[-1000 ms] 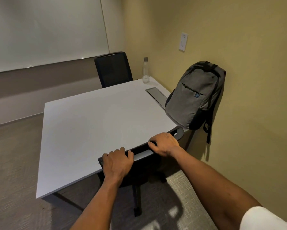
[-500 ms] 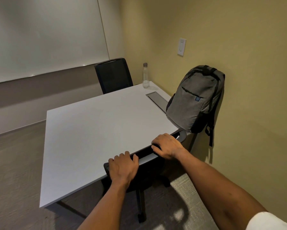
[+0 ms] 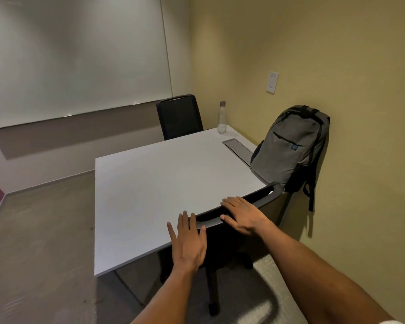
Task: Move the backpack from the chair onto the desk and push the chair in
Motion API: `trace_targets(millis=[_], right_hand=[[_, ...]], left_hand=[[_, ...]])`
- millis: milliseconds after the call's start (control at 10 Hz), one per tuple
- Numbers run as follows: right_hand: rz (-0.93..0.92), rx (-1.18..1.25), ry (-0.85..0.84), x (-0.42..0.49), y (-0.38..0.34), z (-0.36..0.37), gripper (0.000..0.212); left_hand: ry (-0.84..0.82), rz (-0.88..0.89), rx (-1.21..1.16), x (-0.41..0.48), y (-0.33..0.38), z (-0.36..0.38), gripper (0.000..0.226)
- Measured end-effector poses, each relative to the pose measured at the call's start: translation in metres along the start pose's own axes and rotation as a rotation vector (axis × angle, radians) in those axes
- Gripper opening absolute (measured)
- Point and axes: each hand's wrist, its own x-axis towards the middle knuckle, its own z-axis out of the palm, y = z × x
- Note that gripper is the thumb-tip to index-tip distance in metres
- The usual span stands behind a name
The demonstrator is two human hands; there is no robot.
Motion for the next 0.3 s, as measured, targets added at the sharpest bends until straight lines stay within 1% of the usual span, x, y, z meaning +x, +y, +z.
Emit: trace_targets(millis=[200,300], right_hand=[[-0.018,0.017,0.025,-0.005,-0.094,0.008,0.072],[-0.049,0.014,0.048,-0.002,-0.144,0.022,0.072]], left_hand=[[0.006,0.046,-0.090,-0.035,-0.069,-0.005,0.083],[0.015,0.053,-0.087,-0.045,-0.108,-0.010,0.080]])
